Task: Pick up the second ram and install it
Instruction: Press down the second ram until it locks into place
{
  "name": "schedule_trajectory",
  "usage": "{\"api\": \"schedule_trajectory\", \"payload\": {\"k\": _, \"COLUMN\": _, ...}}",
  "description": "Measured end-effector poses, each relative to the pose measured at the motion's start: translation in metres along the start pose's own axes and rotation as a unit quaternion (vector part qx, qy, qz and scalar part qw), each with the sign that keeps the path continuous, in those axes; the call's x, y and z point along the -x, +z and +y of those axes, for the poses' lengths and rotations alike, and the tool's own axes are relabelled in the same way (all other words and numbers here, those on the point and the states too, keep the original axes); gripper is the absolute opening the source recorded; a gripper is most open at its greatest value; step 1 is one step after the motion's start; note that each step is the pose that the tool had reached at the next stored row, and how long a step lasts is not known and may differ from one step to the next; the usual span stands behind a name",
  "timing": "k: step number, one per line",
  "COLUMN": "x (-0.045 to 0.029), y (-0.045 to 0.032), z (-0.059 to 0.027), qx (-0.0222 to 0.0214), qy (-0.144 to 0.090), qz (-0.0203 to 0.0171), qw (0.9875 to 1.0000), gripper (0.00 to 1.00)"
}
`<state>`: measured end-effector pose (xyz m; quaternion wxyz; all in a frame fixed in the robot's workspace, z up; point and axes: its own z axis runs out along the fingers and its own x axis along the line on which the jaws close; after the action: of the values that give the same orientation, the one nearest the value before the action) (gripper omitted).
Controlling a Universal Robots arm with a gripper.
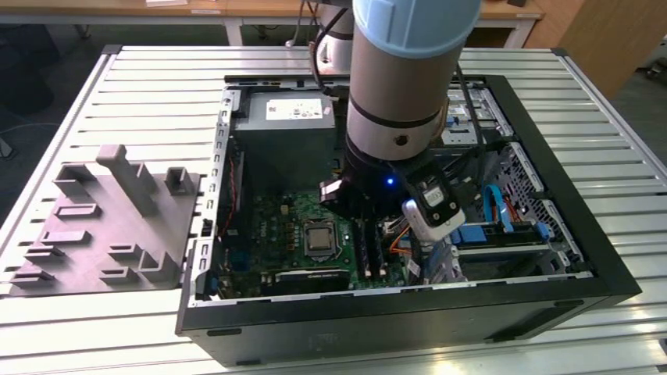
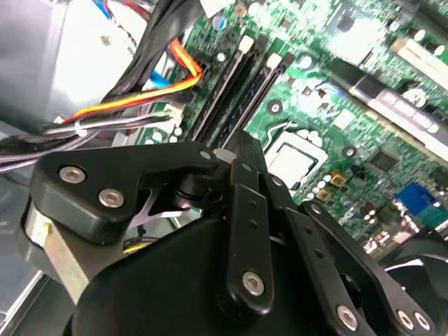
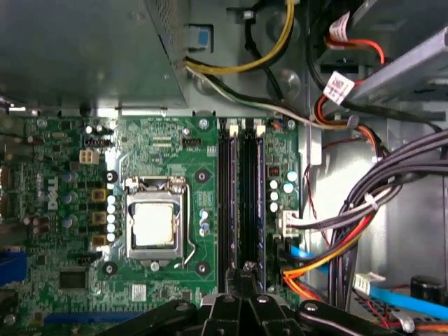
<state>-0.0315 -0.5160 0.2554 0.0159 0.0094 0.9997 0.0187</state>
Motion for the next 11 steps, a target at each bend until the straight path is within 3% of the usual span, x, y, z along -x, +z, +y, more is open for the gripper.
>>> {"api": "schedule_trajectory", "payload": {"k": 8, "x": -0.0004, "y": 0.001, "z": 0.0219, "qx": 0.0001, "qy": 0.0, "qz": 0.0, "qw": 1.0, "gripper": 0.1}}
{"api": "schedule_trajectory", "payload": {"k": 11, "x": -0.0004, "y": -0.0004, "z": 0.024, "qx": -0.0002, "qy": 0.0, "qz": 0.0001, "qw": 1.0, "gripper": 0.1}}
